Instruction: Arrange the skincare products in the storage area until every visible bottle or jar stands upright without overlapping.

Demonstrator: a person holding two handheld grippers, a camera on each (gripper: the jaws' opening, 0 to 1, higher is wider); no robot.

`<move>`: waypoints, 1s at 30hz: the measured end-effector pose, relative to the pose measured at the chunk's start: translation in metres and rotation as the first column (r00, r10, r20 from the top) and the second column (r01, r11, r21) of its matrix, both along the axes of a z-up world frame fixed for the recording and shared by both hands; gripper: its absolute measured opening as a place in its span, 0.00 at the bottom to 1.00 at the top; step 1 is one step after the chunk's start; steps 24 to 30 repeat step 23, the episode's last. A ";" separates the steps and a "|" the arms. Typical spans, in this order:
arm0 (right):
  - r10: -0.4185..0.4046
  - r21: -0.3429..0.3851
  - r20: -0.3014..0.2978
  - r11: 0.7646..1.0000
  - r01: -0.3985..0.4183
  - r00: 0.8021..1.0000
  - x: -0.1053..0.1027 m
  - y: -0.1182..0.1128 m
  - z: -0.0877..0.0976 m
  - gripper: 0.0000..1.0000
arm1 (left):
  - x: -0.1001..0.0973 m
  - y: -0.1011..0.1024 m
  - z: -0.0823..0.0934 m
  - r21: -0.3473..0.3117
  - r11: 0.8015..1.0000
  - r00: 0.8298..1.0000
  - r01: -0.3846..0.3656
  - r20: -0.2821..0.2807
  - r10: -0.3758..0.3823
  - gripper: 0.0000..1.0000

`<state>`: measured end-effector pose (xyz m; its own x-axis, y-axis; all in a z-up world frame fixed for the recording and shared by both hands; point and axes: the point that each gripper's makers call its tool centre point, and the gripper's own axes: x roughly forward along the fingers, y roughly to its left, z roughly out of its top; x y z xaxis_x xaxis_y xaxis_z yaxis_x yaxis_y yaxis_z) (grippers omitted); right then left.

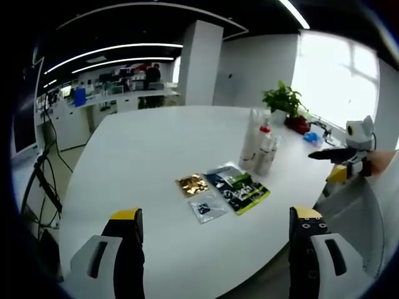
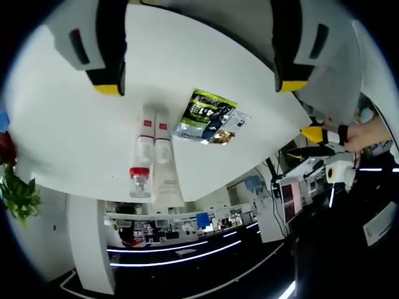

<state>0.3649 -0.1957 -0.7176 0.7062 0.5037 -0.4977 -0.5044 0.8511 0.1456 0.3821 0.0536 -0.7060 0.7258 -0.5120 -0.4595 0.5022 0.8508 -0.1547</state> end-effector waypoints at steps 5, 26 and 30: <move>-0.008 0.005 0.003 1.000 0.008 1.000 0.000 -0.001 0.001 1.00 | -0.001 -0.001 -0.002 0.007 1.000 1.000 0.008 -0.006 -0.008 0.95; -0.011 0.006 0.003 1.000 0.011 1.000 0.001 -0.002 0.000 1.00 | -0.001 -0.001 -0.004 0.020 1.000 1.000 0.011 -0.015 -0.010 0.95; -0.011 0.006 0.003 1.000 0.011 1.000 0.001 -0.002 0.000 1.00 | -0.001 -0.001 -0.004 0.020 1.000 1.000 0.011 -0.015 -0.010 0.95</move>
